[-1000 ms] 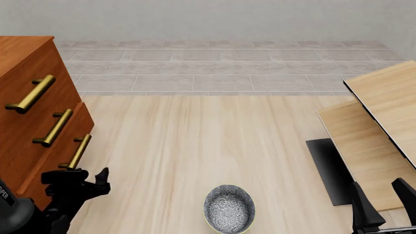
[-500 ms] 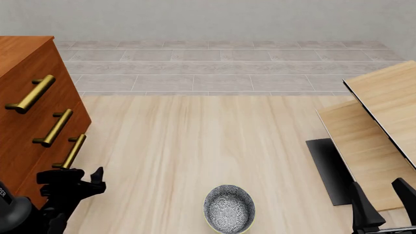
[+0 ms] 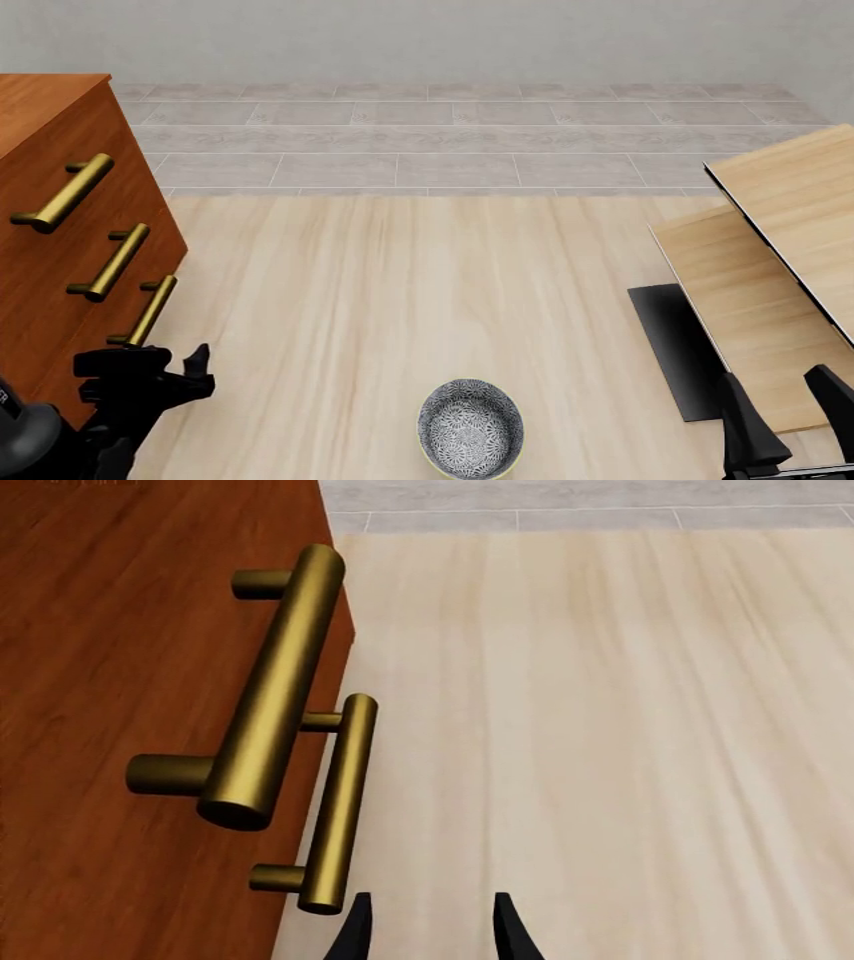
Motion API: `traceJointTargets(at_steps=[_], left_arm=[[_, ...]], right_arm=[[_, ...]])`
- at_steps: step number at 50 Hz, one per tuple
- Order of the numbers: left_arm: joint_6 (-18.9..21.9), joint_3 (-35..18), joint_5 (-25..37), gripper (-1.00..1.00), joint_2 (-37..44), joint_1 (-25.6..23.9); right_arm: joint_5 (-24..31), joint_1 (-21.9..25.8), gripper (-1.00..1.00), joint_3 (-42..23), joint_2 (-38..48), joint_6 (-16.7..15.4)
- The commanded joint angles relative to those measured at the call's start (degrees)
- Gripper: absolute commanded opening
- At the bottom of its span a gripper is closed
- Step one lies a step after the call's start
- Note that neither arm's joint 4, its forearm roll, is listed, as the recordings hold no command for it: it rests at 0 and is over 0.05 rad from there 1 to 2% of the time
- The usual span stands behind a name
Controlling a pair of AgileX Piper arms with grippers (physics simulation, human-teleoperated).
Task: Close the bottom drawer of the cabinet.
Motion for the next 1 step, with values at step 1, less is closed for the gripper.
traceJointTargets(at_steps=[1], left_arm=[[0.4, -0.7, -0.2, 1.0, -0.2, 1.8]], right_arm=[[0.0, 0.0, 1.0, 0.0, 0.0, 0.0]])
